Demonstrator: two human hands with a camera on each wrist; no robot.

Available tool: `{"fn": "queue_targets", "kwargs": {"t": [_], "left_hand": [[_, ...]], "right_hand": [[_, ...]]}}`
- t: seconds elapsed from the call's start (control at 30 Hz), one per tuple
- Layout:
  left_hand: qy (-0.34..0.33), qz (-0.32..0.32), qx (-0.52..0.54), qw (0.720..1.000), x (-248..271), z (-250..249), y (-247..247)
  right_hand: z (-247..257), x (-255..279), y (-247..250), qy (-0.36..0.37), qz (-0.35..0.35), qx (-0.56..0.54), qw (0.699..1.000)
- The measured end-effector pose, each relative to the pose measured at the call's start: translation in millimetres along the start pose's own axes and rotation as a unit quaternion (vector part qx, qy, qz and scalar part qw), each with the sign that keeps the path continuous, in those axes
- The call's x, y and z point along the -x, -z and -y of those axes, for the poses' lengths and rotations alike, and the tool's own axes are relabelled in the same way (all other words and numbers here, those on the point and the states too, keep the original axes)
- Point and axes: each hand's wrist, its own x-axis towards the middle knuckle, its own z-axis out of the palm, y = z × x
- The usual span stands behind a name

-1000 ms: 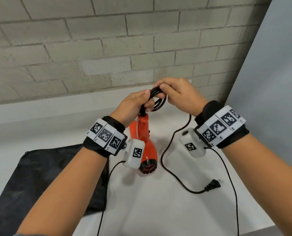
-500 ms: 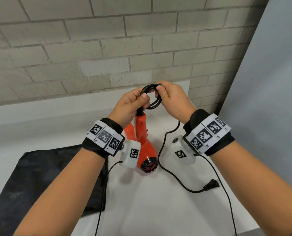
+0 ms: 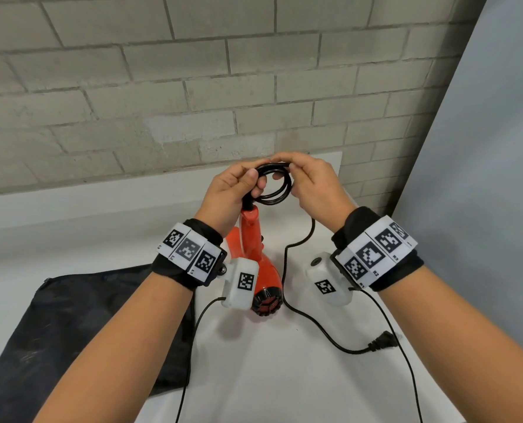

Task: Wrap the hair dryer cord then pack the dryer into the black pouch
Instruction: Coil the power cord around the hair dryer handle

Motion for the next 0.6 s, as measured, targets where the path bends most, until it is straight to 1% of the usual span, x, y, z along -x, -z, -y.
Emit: {"fn": "queue_targets", "kwargs": {"t": [0.07,0.1,0.17,0.3,0.4,0.5,0.6], "left_hand": [[0.008,-0.008,0.01,1.0,-1,0,2],[0.01,-0.012,0.01,1.0,-1,1,3],[0.005,-0.022,-0.011,1.0,1,2,2],[-0.03,-0.053,-0.091,0.994,7,4,-4],[-0.051,-0.041,-0.125,0.99,12,5,-6],[-0.087,-0.043,-0.188,0.977,15,10,-8],[-0.108,-0.069,-0.184,0.975,17,14,-12]], "right_hand": [[1,1,-2,0.023,0.019,0.048,0.998],[1,1,-3,0.037,0.017,0.076,0.996],[2,2,-5,0.041,-0.011,0.098,0.994],[6,3,-8,0.038,-0.054,0.103,0.992],[8,5,-10,0.031,-0.067,0.096,0.993],[6,5,-10,0.028,-0.075,0.087,0.993],[4,7,-11,0.025,-0.084,0.081,0.993]]}}
